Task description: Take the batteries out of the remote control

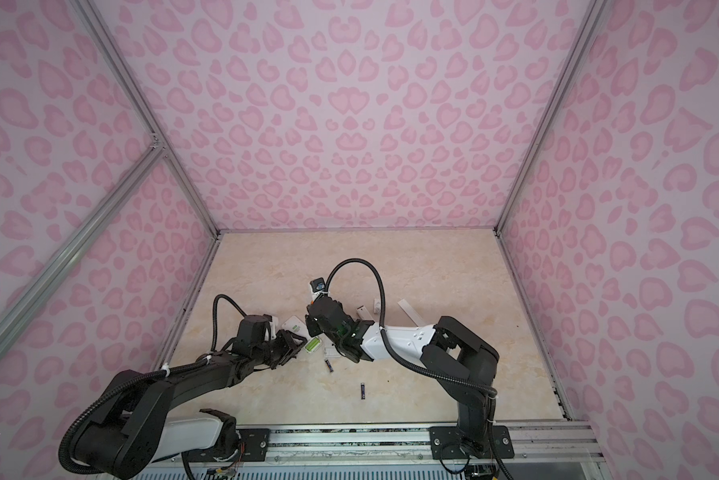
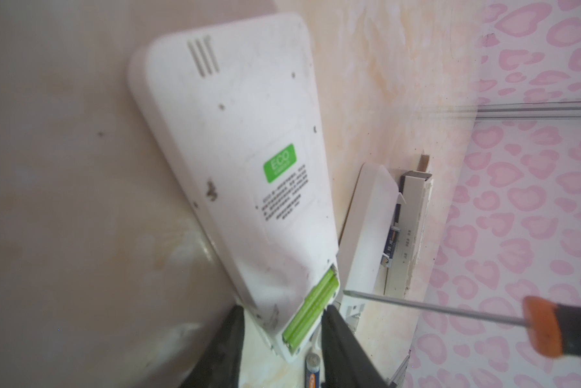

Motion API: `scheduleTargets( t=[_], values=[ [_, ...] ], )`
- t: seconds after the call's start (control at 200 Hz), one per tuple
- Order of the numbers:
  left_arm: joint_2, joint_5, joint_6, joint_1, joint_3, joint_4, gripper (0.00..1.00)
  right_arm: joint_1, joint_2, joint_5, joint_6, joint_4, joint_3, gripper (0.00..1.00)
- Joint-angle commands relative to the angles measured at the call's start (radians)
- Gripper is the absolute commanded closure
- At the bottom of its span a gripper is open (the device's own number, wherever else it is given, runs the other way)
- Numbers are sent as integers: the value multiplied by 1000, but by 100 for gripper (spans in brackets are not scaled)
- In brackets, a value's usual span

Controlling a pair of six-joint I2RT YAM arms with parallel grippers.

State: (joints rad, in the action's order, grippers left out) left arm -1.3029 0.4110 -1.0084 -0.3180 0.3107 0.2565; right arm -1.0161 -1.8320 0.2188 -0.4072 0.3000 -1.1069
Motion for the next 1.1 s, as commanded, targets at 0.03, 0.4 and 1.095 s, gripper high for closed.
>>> scheduleTargets(
  t=[0.03, 0.4, 1.095],
  values=[
    [-21, -6, 28, 0, 12, -12, 58, 7, -13, -18, 9, 30, -1, 100],
    [-62, 6, 37, 2, 31, -14, 57, 12, -33, -39, 18, 27, -2, 100],
    [-73, 9, 40, 16, 56, -31, 58, 44, -34, -72, 28, 33, -15, 100]
  ],
)
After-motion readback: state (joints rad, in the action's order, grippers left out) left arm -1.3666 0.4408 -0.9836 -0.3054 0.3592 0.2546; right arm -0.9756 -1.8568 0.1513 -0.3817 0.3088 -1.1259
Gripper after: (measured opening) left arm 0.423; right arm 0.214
